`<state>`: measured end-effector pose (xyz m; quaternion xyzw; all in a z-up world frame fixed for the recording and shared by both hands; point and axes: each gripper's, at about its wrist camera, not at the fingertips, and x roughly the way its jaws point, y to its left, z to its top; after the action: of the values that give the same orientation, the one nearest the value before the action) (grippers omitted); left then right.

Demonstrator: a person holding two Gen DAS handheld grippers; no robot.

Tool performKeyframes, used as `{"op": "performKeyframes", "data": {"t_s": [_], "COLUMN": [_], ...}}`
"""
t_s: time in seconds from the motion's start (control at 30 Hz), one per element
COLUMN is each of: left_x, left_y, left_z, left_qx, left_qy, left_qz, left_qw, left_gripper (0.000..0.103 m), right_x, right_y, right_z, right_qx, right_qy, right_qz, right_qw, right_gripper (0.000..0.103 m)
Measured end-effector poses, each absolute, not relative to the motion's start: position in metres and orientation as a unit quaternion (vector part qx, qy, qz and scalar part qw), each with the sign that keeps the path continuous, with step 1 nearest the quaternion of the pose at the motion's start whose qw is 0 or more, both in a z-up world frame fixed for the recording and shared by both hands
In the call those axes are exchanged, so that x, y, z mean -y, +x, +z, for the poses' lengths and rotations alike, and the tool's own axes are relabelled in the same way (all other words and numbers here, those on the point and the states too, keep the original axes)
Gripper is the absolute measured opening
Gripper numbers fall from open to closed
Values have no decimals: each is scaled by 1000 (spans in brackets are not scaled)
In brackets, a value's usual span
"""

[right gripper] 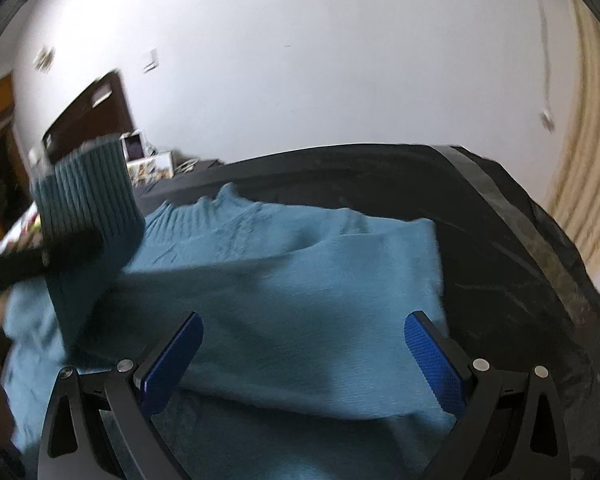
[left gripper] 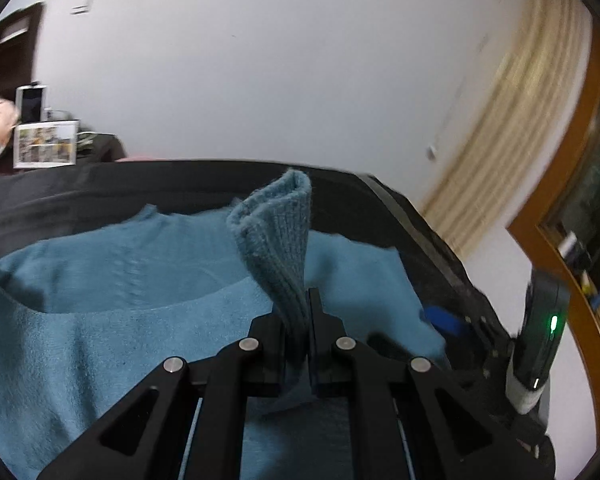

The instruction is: Fold clothes

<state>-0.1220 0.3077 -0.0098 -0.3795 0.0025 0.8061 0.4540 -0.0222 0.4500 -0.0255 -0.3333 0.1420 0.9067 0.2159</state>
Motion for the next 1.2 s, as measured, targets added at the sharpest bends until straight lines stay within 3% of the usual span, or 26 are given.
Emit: {"op": "performKeyframes", "data": {"t_s": [0.07,0.2,0.3,0.6,0.83,1.2], "left_x": [-319,-320,-305,-200,-107,-94], "left_y": [-115,-105,-106,-147,-191,-193], "left_z": [-13,-9,-1,-5,-30,-48], "left_qx": [-28,-51,-46,2,96,104], "left_qy": [-382,-365,-354,-381,-404,-419], "left_qz": [802,806,807,835,858,851], "left_qw": [459,464,470,396,301,299], "left_gripper": [16,56,62,69,71,76], "right_x": [-458,-462,-461,-484,-473,-467], "right_y": [-20,-20,-20,-16,-25,-32], "right_z": [-27,-30,-29,-43,-47,-51], "right_qx": [-166,-184,-192,-320,-291,-291], "right_qy": [-331,-334,-330,-312,-332,-346], "right_qz": [904,901,904,890,893,890], "right_qw": [215,208,193,96,87,58], "right_gripper": [102,102,102,102,102,102]}}
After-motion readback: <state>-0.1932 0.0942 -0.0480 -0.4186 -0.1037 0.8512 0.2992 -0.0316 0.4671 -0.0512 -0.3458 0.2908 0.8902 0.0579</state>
